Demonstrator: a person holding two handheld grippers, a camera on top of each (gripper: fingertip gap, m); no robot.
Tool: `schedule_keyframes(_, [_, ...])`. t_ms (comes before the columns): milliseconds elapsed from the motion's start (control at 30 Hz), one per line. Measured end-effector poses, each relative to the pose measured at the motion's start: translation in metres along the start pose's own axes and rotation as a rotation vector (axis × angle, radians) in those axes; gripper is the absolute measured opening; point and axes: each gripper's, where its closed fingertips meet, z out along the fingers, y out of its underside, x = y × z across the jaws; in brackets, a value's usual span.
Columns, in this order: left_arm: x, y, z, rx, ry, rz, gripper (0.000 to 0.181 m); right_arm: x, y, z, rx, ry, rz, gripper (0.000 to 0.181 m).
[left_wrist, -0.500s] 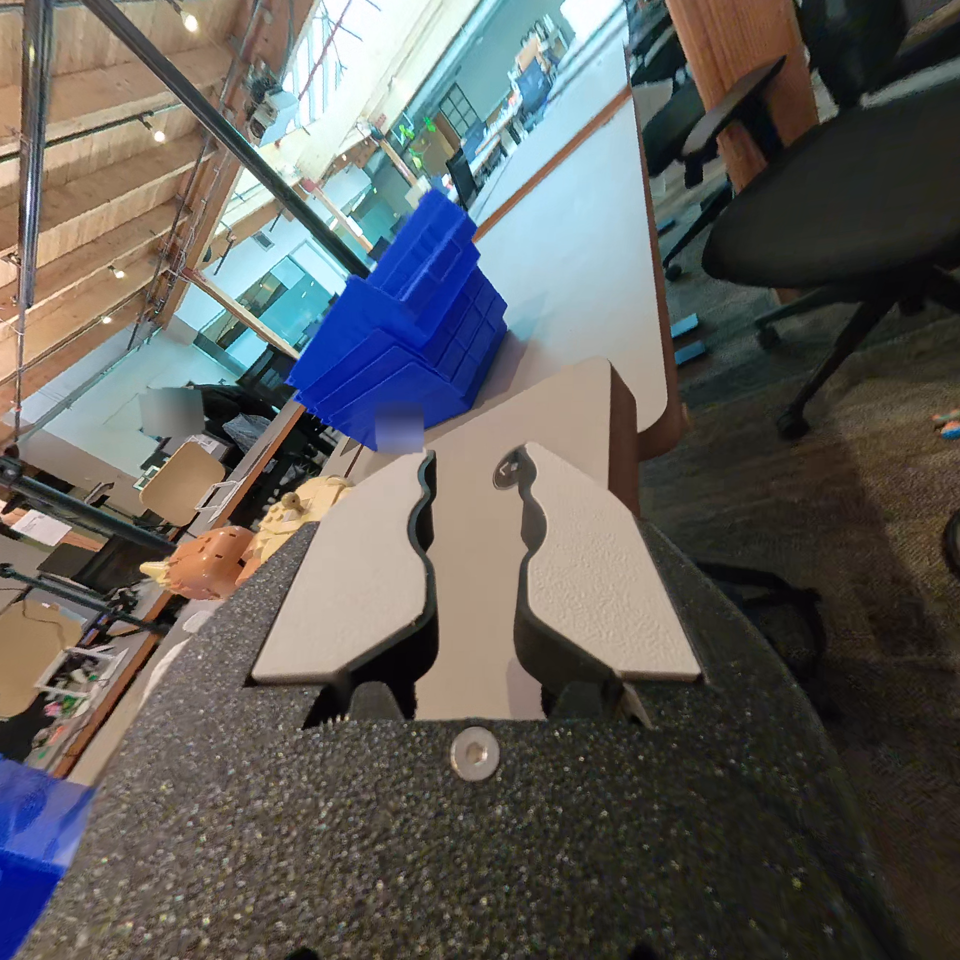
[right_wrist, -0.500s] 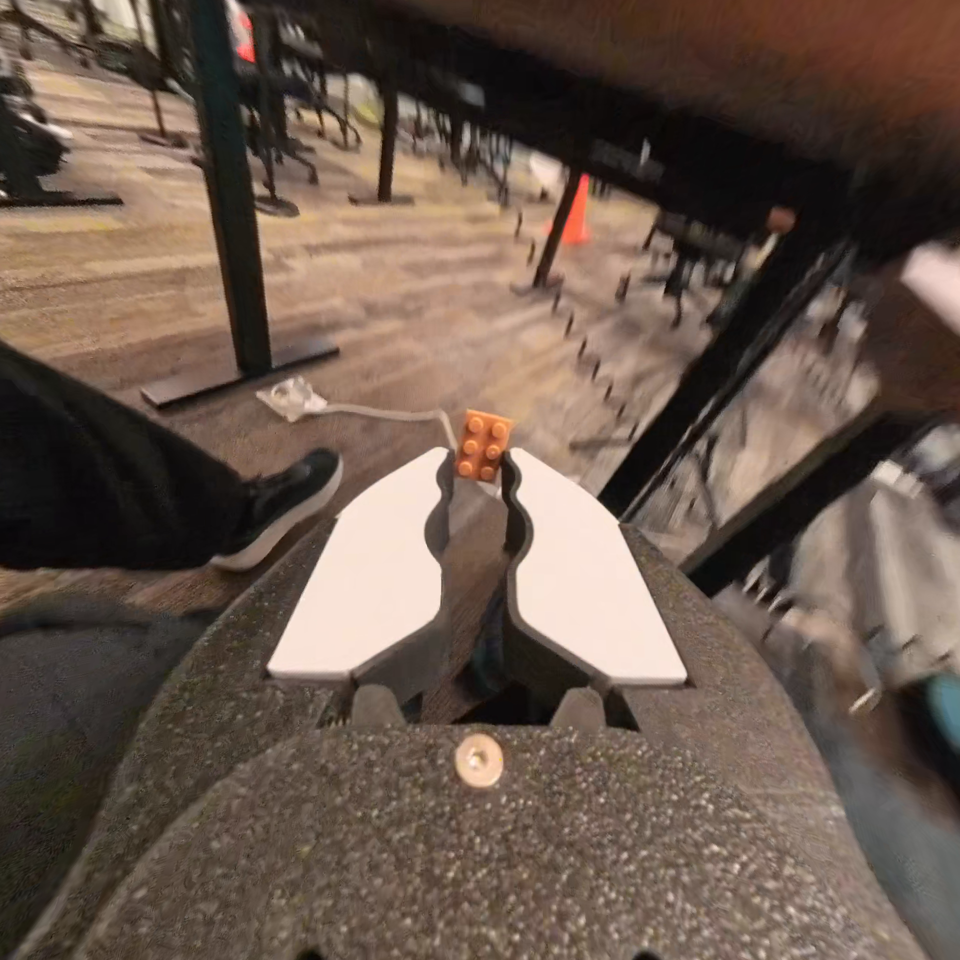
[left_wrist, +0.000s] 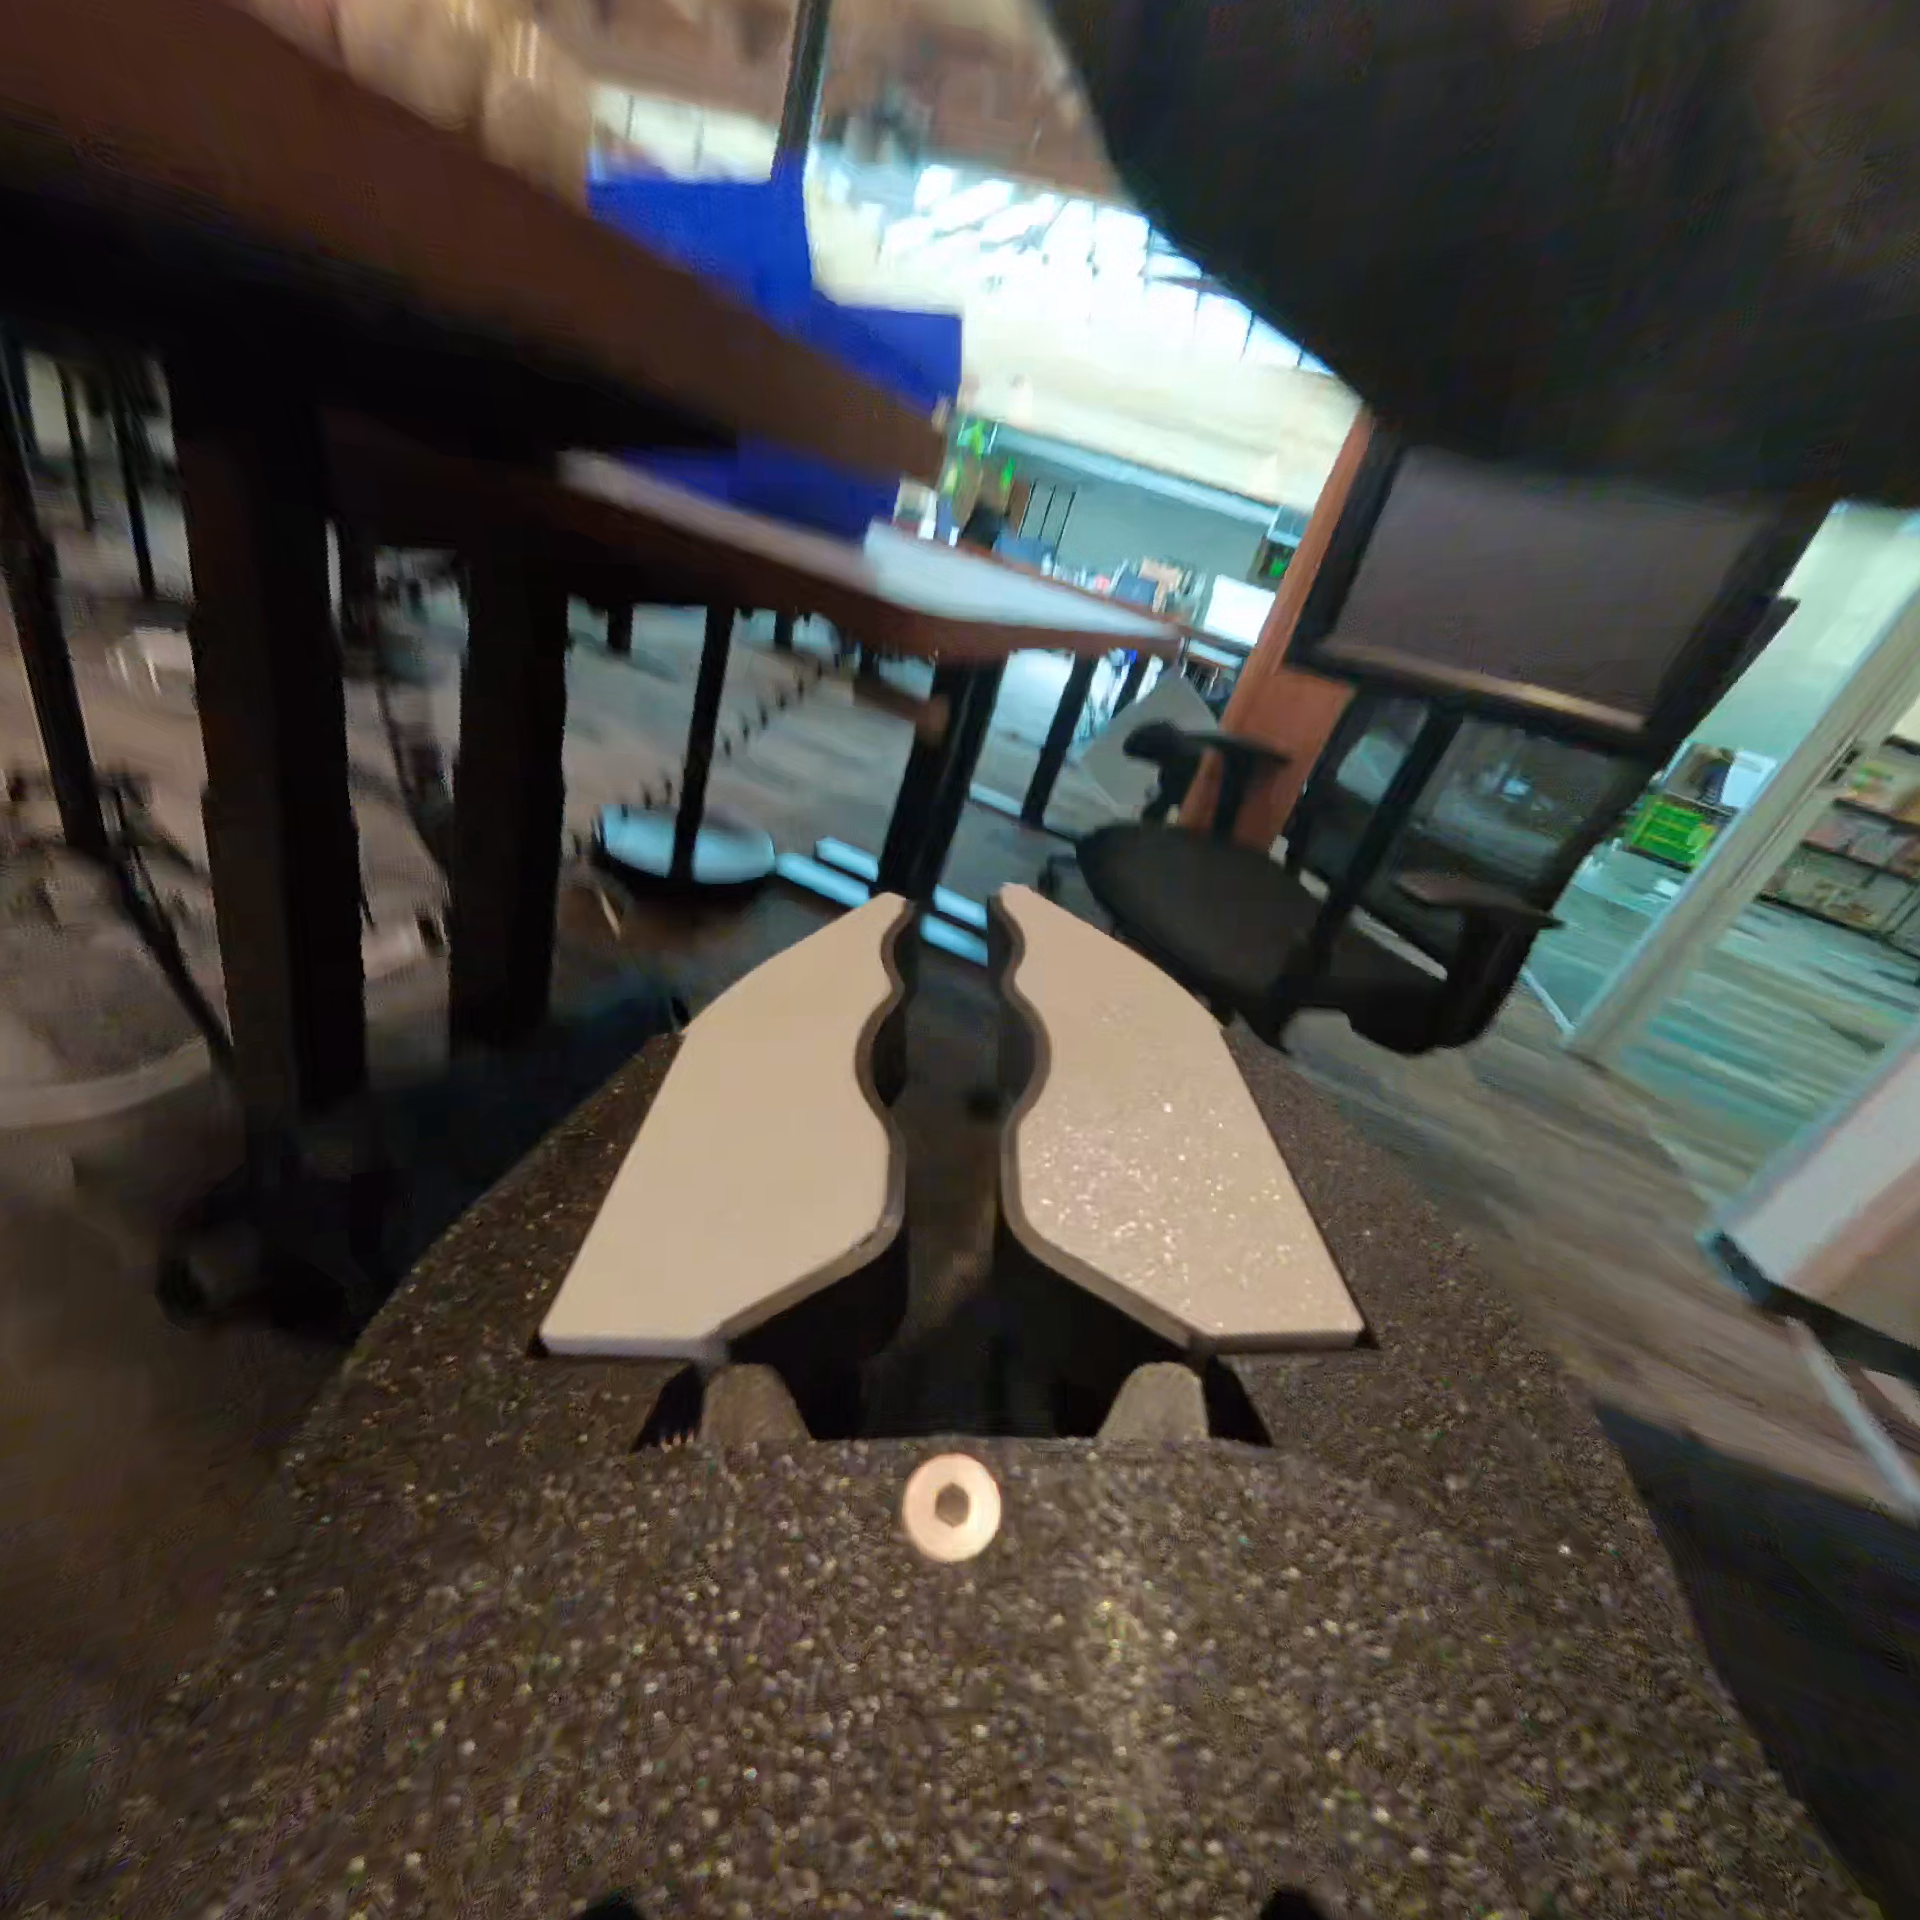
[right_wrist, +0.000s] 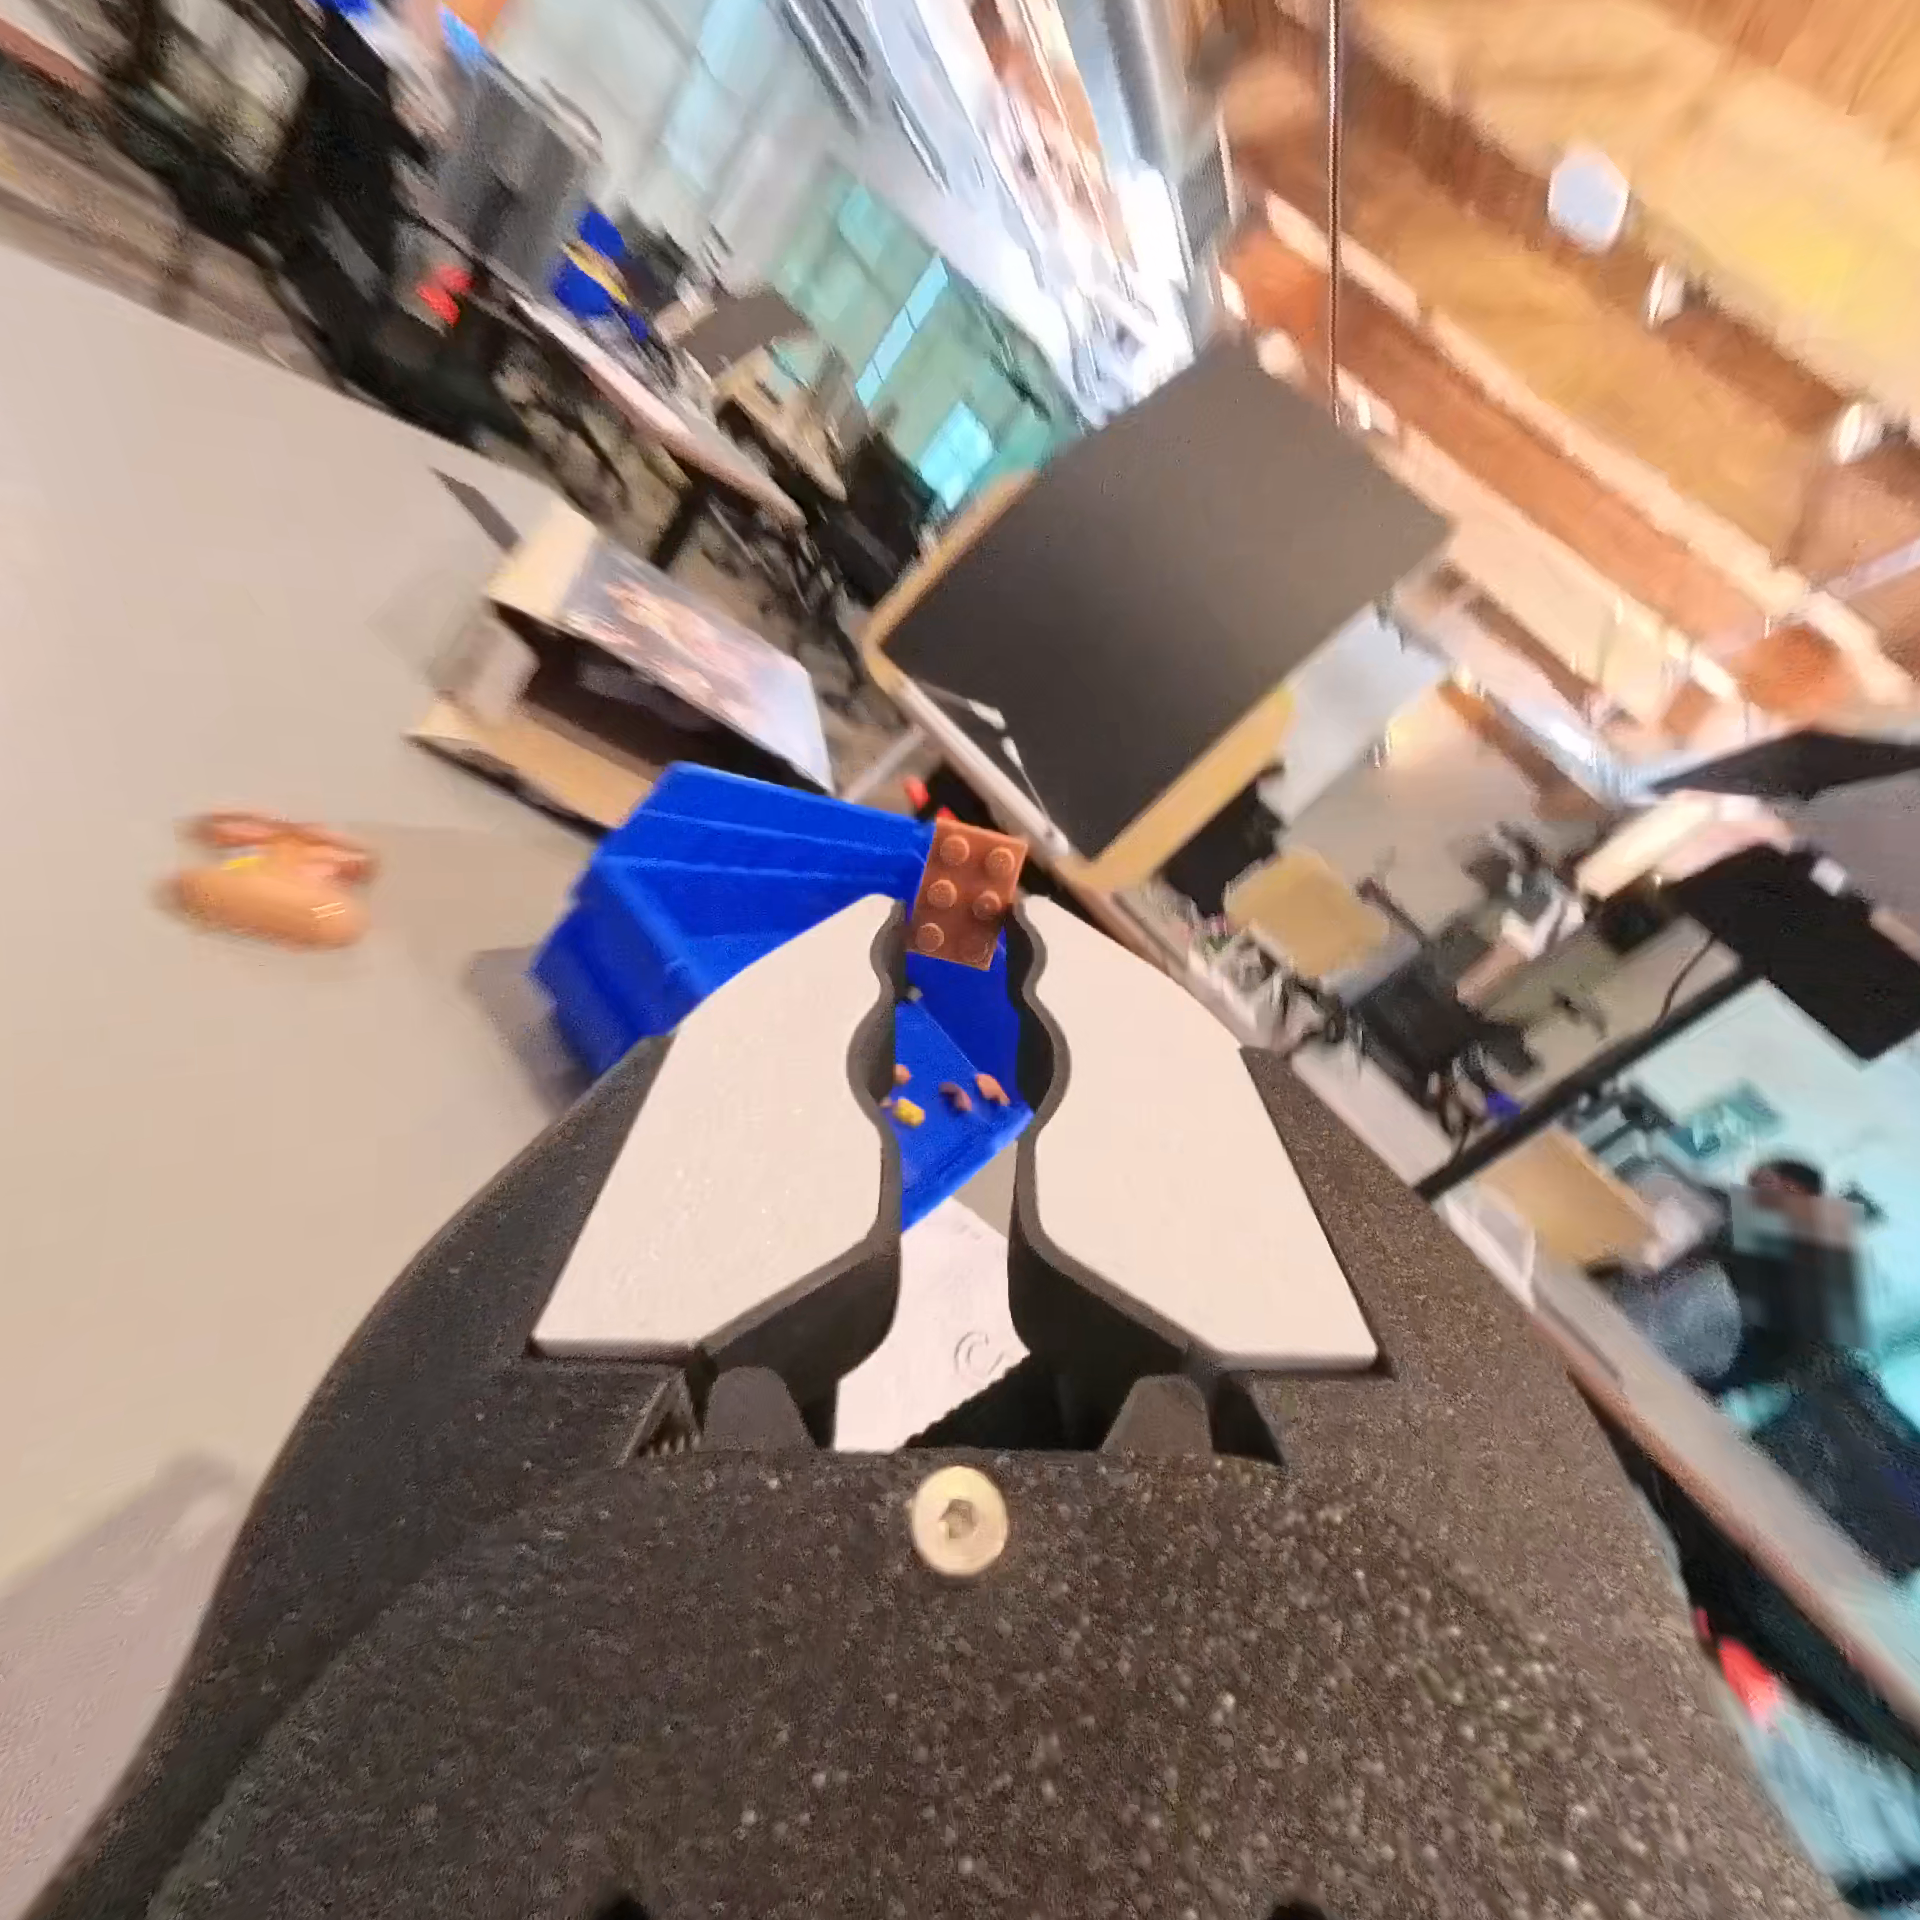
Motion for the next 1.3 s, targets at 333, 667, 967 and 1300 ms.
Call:
schedule_keyframes(333, [-0.04,0.119,-0.108,-0.327,0.002,-0.31,0.017,-0.07,0.053,0.015,-0.029,-0.004,0.383,0.049])
schedule_keyframes(667, [-0.047,0.182,-0.161,-0.519,-0.039,-0.483,0.02,-0.395,0.234,-0.196,-0.268,-0.556,0.382,0.032])
schedule_keyframes(967, [-0.063,0.207,-0.138,-0.543,-0.054,-0.652,0.012,-0.514,0.653,-0.42,-1.113,-0.258,1.231,0.02])
schedule_keyframes(1300, [-0.058,0.25,-0.097,-0.621,-0.028,-0.771,0.001,-0.576,0.789,-0.494,-1.43,-0.19,1.105,0.032])
